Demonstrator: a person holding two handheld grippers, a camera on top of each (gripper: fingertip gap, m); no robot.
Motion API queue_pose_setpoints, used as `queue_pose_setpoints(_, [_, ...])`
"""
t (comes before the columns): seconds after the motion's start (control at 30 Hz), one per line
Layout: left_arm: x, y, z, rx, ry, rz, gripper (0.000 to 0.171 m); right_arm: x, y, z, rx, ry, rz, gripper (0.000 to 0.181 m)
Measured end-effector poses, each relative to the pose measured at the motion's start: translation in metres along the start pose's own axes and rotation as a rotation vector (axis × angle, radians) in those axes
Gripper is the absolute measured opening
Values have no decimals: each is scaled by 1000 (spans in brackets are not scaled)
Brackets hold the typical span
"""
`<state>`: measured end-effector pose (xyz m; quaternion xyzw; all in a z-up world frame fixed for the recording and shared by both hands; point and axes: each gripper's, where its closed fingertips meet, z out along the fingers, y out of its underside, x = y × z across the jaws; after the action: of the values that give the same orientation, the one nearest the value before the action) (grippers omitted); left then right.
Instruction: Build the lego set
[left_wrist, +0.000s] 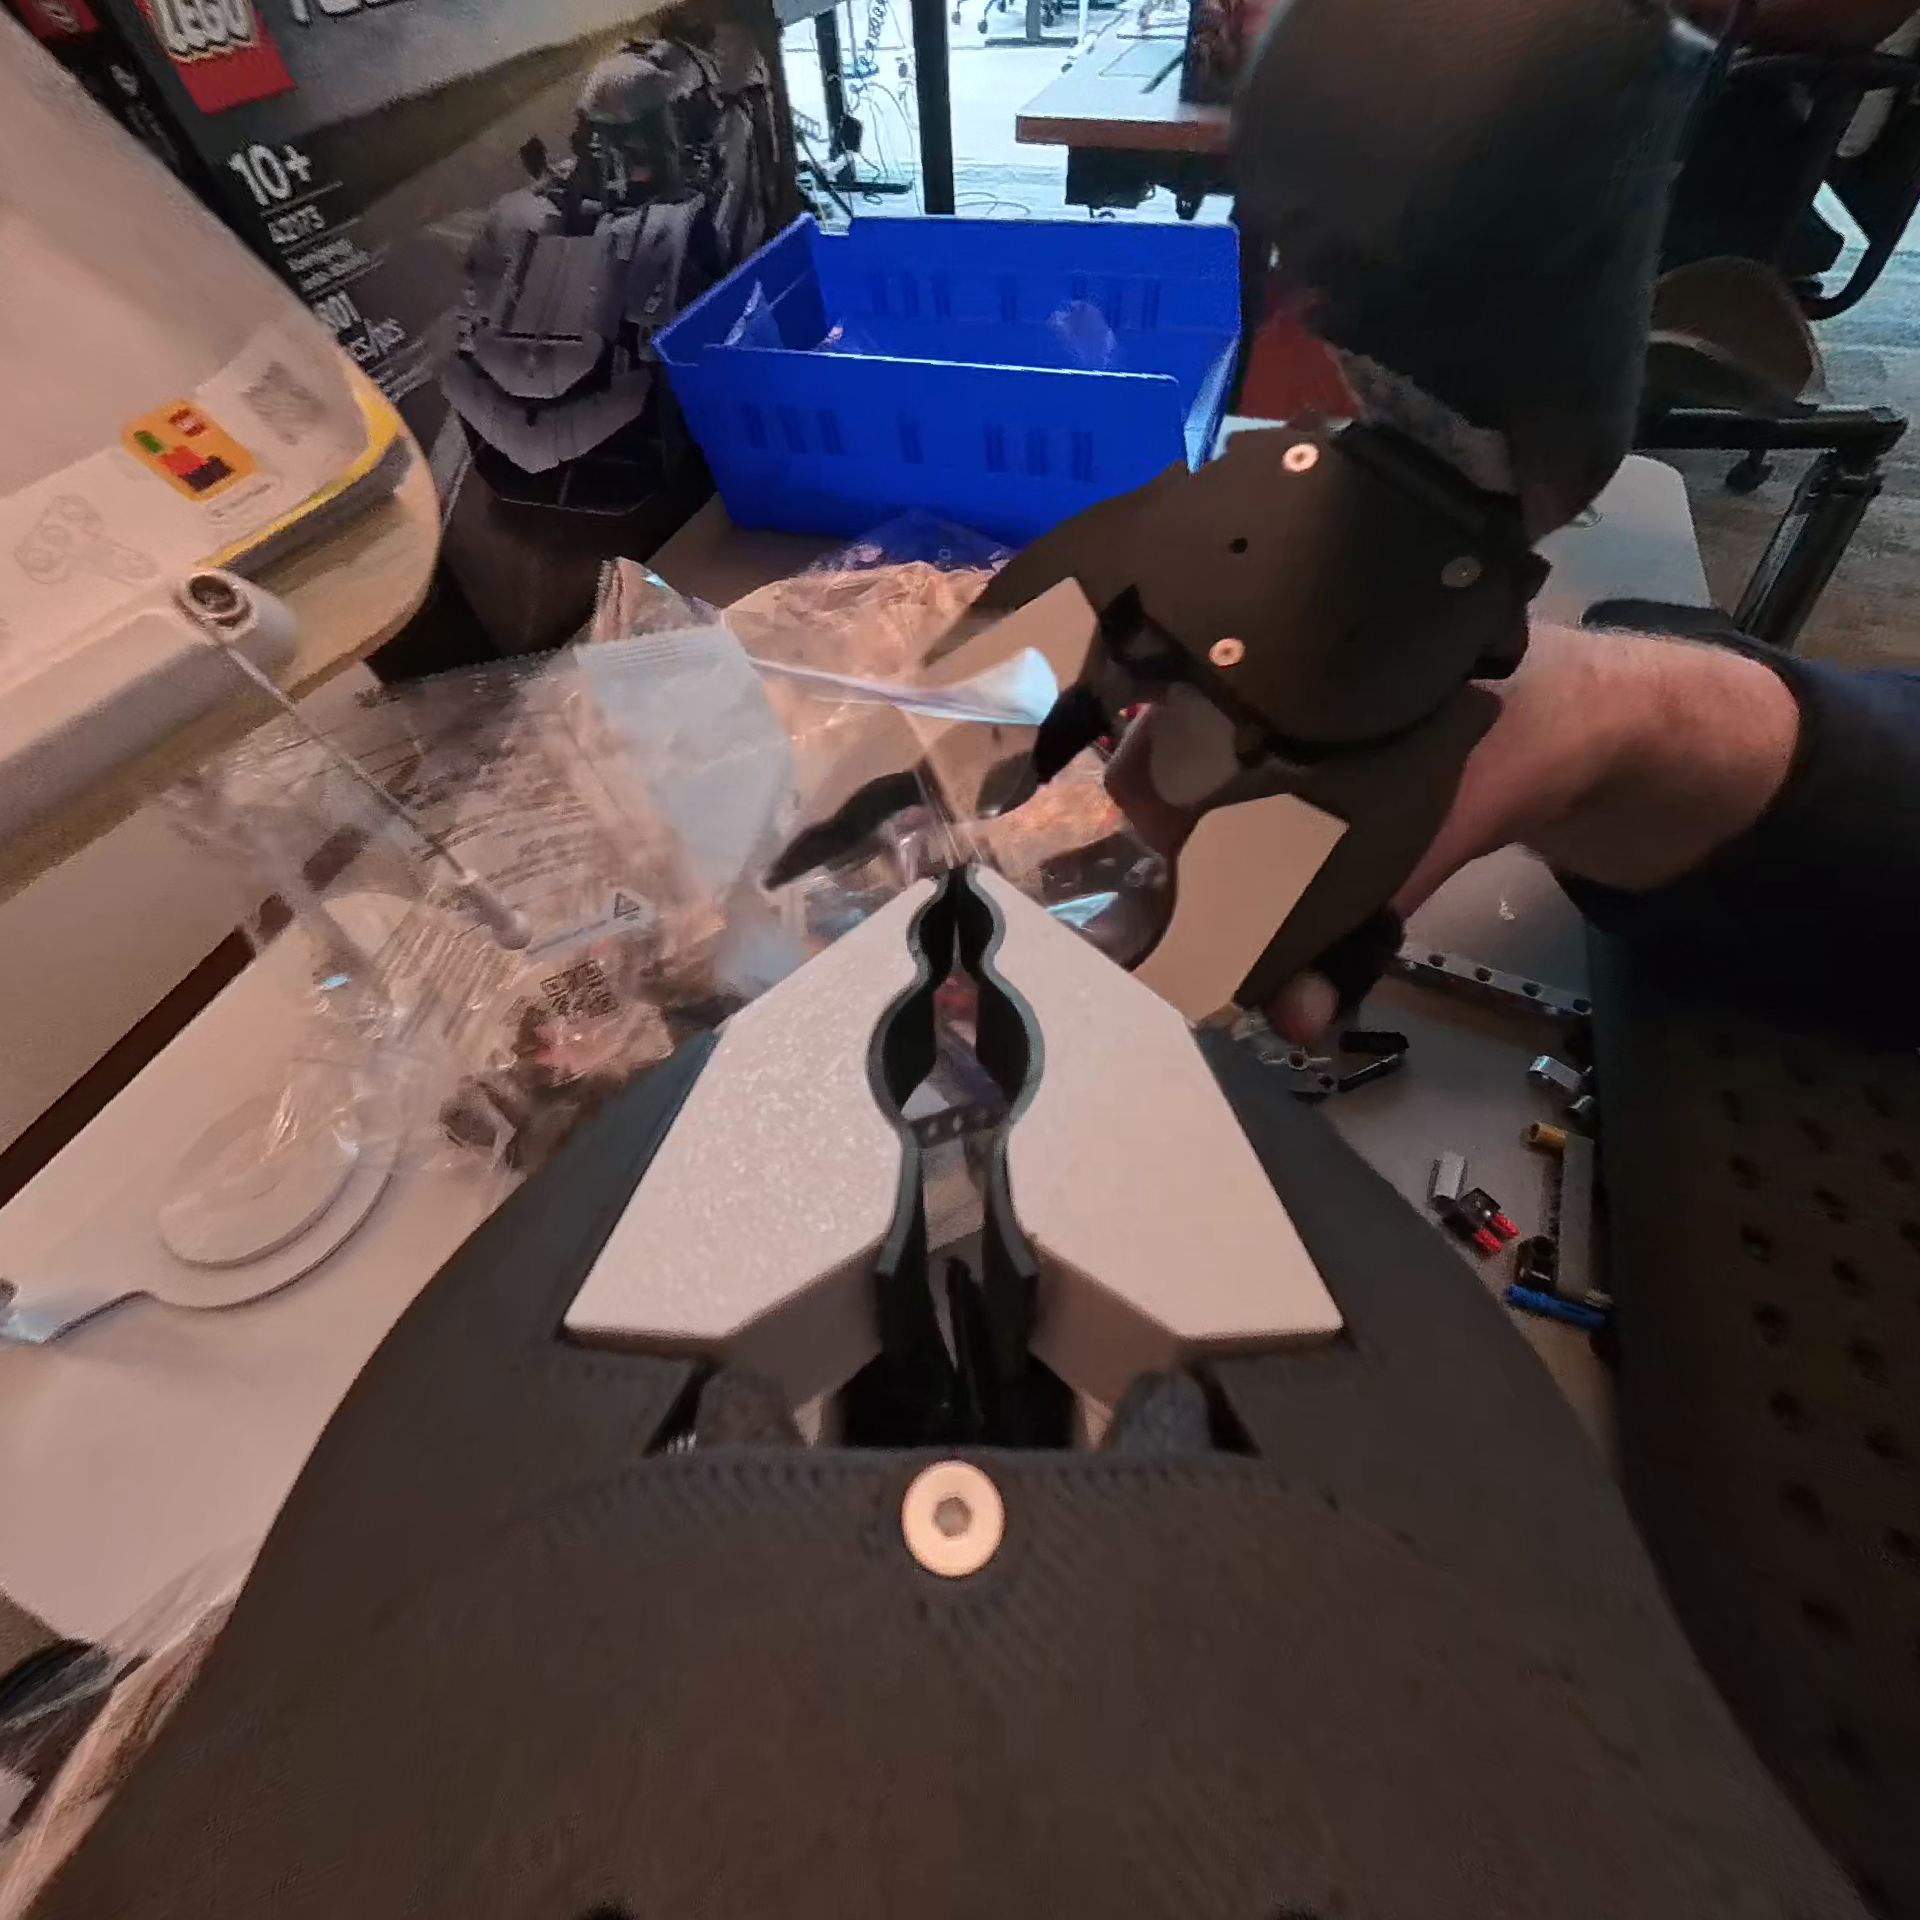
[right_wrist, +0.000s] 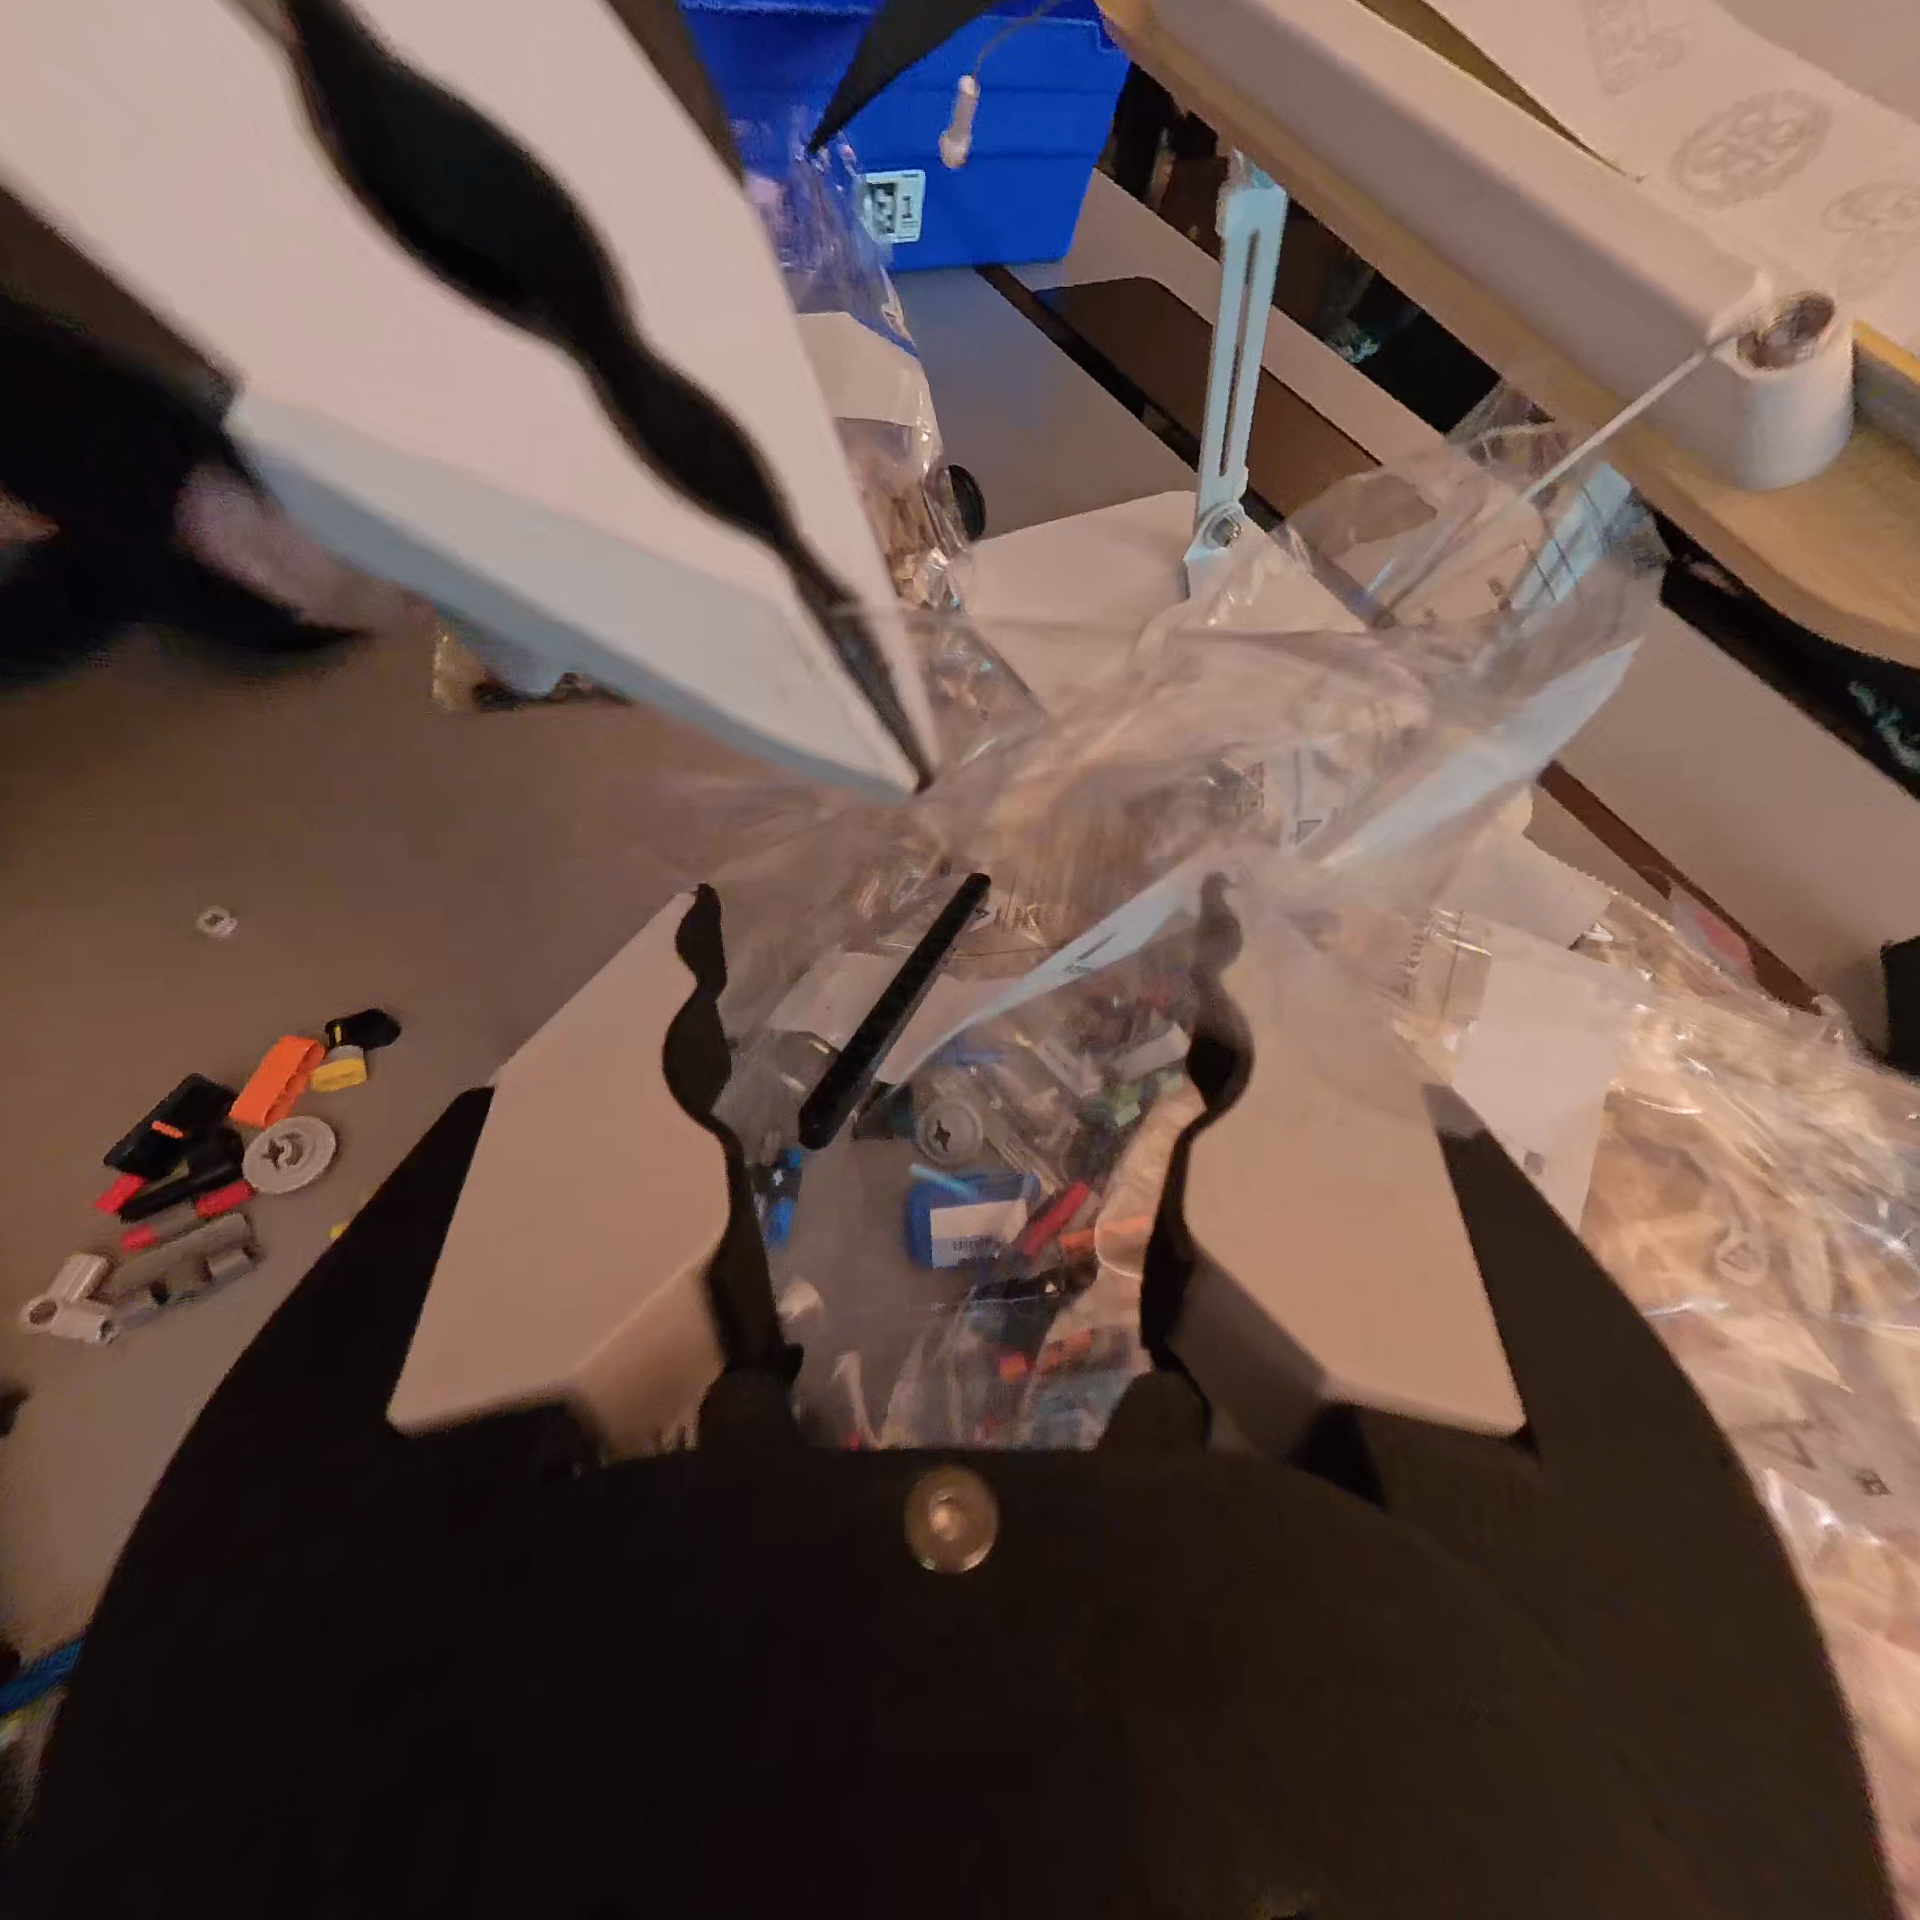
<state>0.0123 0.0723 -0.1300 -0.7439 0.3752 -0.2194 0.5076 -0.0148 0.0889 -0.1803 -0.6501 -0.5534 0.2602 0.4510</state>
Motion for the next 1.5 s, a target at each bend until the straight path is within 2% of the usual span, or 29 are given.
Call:
queue_pose_setpoints(0.07, [-7, -1, -5, 13, -17, -22, 0, 4, -3, -7, 4, 40, -53, 76])
queue_pose_setpoints(0.23, [-19, 3, -9, 15, -56, -43, 0, 6, -13, -30, 62, 32, -88, 42])
queue_pose_setpoints(0.3, [-21, 3, -9, 17, -69, -40, 0, -9, -23, -43, 137, -73, -111, 21])
queue_pose_setpoints(0.37, [-23, 3, -9, 15, -83, -38, 0, -22, -30, -55, 198, -175, -105, 13])
queue_pose_setpoints(0.47, [-27, 3, -13, 17, -107, -35, 0, -13, -20, -57, 155, -161, -97, 5])
queue_pose_setpoints(0.7, [-36, 3, -20, 31, -136, -58, 0, 6, 2, -60, 69, -128, -23, 4])
queue_pose_setpoints(0.83, [-41, 4, -22, 37, -151, -68, 0, 8, 26, -64, -24, -170, -4, 2])
queue_pose_setpoints(1.0, [-43, 4, -24, 41, -156, -73, 0, -8, 56, -65, -170, -250, -40, 0])
queue_pose_setpoints(1.27, [-41, 4, -21, 37, -148, -73, 0, -46, 88, -81, -308, -410, -125, 0])
queue_pose_setpoints(1.37, [-40, 5, -19, 31, -144, -70, 0, -58, 92, -70, -332, -437, -145, 4])
queue_pose_setpoints(1.5, [-40, 6, -18, 28, -147, -68, 0, -74, 109, -53, -438, -458, -182, 12])
